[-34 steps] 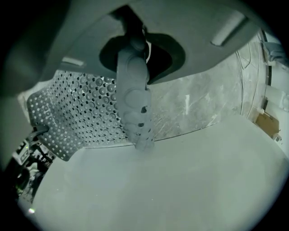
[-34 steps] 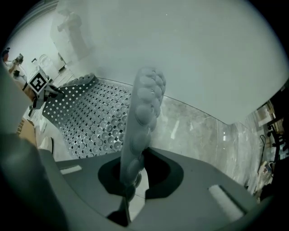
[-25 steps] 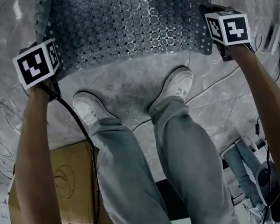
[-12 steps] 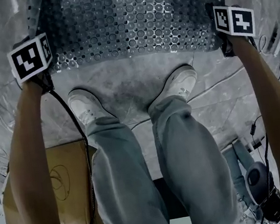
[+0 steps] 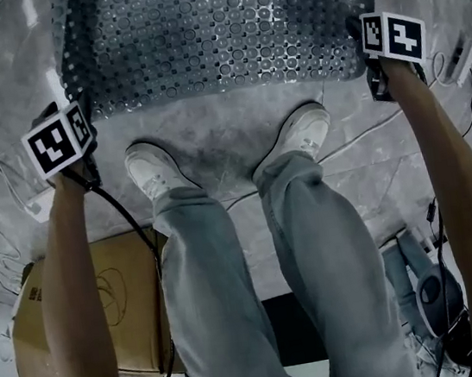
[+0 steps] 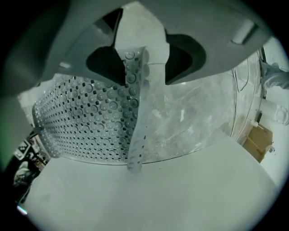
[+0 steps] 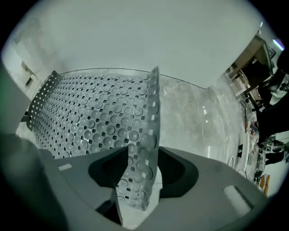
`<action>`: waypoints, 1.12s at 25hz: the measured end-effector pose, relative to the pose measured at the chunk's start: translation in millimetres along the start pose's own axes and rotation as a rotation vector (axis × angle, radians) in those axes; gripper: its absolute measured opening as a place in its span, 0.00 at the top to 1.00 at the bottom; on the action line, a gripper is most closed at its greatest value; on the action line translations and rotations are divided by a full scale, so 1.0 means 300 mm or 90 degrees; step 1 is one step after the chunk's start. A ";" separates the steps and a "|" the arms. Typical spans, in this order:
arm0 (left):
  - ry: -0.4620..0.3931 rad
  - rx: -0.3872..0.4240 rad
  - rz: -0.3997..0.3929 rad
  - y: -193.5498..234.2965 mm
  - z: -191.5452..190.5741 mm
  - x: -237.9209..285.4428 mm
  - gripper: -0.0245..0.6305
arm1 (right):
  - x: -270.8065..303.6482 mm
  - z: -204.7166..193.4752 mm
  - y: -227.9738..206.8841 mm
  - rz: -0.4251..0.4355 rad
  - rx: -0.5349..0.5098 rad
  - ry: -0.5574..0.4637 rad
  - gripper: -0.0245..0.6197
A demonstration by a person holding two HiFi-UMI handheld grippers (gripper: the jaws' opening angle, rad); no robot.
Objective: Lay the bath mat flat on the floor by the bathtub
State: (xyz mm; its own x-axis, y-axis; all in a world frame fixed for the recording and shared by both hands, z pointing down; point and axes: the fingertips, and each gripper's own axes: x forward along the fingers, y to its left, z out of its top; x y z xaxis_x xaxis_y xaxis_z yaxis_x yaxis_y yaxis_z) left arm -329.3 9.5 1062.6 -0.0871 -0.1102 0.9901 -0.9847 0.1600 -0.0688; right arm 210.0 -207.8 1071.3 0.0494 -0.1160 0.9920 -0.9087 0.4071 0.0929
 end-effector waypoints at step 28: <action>0.043 -0.109 -0.123 -0.357 0.103 -0.563 0.80 | -0.560 -0.038 0.384 0.178 0.044 0.008 0.64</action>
State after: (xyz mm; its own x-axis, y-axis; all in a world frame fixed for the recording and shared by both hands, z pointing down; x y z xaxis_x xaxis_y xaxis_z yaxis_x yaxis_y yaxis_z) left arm -213.7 -19.2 898.9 0.1154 -0.0896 0.9893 -0.9419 0.3064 0.1377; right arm 101.7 -130.9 916.2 -0.2022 0.0026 0.9793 -0.9141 0.3584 -0.1897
